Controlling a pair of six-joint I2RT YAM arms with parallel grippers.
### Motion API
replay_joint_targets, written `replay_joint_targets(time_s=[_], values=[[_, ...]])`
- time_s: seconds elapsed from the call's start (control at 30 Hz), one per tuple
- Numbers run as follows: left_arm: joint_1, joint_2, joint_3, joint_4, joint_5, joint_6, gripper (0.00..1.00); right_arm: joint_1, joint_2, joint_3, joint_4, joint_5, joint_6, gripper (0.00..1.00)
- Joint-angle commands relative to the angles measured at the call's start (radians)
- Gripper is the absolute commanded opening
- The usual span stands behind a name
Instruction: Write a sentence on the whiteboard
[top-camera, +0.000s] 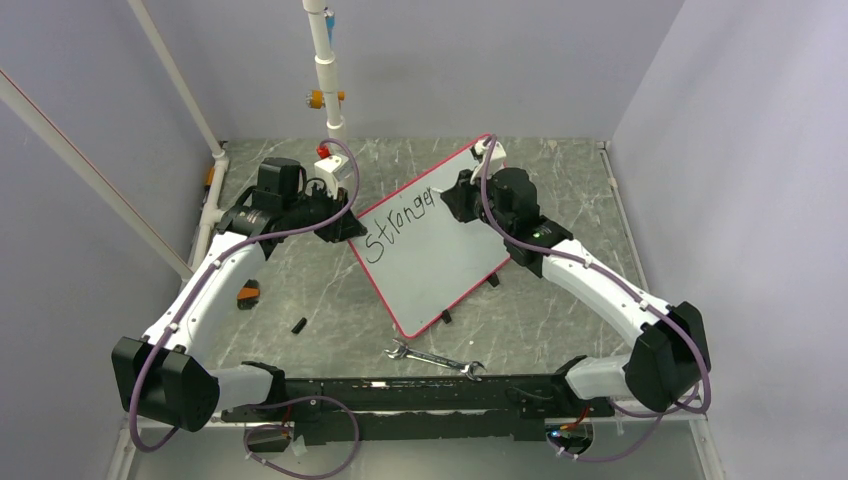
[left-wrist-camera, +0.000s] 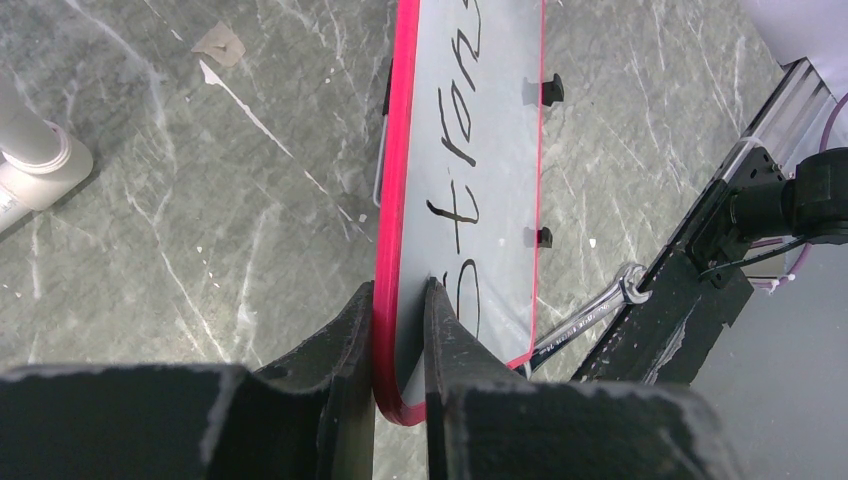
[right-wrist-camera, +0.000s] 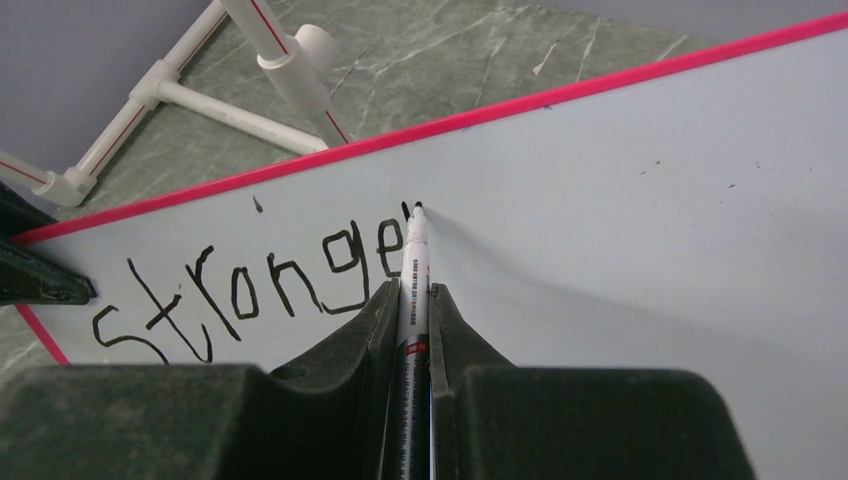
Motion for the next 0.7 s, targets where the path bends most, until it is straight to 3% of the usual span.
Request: replay_joint_targets(time_s=[0.0, 0.67], values=[[0.001, -0.02, 0.005, 0.011, -0.127, 0.115, 0.0, -0.003, 0.014, 0.06, 0.006, 0.037, -0.011, 0.0], [0.0, -0.025, 0.002, 0.013, -0.129, 0.112, 0.0, -0.003, -0.221, 0.005, -0.046, 0.092, -0.012, 0.0]])
